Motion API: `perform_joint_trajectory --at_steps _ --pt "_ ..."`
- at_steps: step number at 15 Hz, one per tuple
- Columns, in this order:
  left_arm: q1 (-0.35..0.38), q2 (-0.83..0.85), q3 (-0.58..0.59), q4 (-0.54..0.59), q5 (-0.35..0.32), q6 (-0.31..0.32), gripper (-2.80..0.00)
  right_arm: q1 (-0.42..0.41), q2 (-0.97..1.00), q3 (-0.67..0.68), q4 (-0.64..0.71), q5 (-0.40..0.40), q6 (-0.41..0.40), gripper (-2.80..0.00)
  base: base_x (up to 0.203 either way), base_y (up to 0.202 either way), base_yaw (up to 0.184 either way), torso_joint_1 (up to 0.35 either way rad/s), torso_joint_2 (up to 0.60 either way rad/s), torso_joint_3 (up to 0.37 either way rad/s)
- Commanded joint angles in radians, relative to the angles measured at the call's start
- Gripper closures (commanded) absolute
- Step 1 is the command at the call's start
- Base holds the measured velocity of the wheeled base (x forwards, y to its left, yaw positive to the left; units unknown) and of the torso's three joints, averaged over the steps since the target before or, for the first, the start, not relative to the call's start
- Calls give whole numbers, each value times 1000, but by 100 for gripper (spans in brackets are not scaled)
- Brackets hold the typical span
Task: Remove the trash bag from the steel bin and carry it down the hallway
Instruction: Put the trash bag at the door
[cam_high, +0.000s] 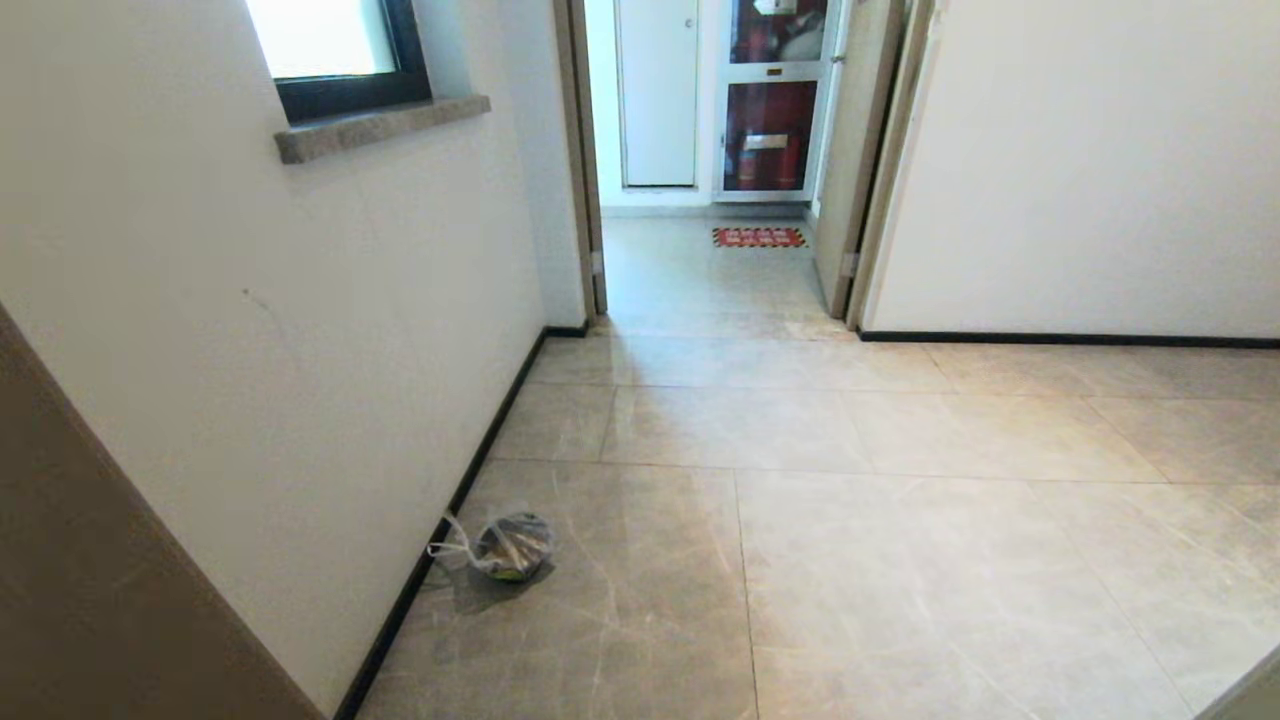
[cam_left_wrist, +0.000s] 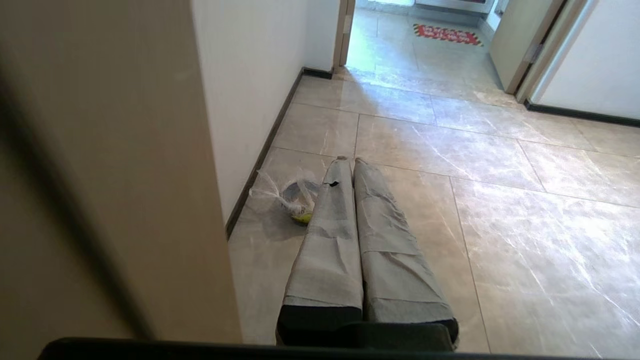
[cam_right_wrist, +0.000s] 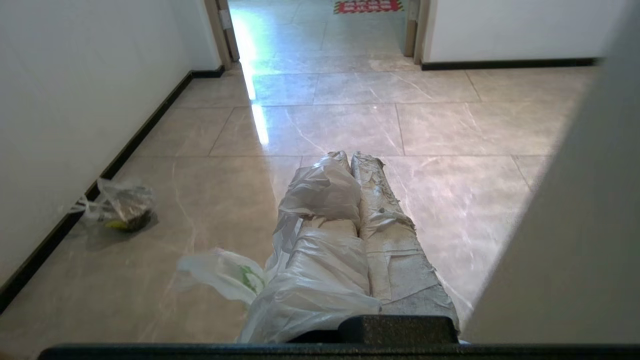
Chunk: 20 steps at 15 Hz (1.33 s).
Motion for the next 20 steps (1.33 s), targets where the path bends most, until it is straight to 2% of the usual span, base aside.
perform_joint_trajectory --at_steps 1,20 --pt "0 0 2 -1 1 -1 0 0 -2 0 0 0 0 0 191 0 -1 3 2 11" --pt "0 0 0 -1 1 -1 0 0 -2 0 0 0 0 0 195 0 1 1 3 3"
